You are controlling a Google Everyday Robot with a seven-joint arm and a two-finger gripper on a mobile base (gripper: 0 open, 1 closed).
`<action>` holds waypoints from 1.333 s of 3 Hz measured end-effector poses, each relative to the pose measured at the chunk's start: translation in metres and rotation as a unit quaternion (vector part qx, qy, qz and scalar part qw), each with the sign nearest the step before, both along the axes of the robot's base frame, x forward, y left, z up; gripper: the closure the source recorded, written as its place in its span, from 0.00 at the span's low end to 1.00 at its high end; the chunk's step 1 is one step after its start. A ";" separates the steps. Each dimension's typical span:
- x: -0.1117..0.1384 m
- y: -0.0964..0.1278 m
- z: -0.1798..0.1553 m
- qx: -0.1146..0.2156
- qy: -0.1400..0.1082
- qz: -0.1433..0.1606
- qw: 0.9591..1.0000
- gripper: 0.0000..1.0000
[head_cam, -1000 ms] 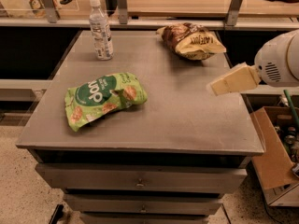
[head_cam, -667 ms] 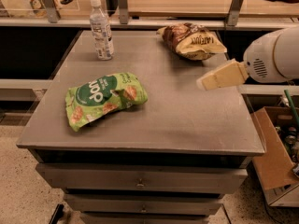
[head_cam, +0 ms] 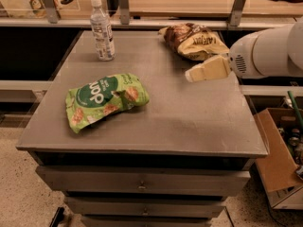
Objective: Move brown chip bag near green rice chip bag
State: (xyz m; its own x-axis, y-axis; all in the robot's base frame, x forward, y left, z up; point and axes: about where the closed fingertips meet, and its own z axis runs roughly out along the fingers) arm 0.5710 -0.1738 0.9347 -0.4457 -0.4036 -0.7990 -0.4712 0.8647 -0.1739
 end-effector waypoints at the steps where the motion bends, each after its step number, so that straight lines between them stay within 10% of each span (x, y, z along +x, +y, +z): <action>1: 0.021 0.001 -0.011 0.001 -0.013 -0.022 1.000 0.00; 4: 0.093 -0.008 -0.022 -0.009 -0.061 -0.064 0.996 0.00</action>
Offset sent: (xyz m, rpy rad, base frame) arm 0.0743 -0.0133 -0.0310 -0.0570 -0.1080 -0.1549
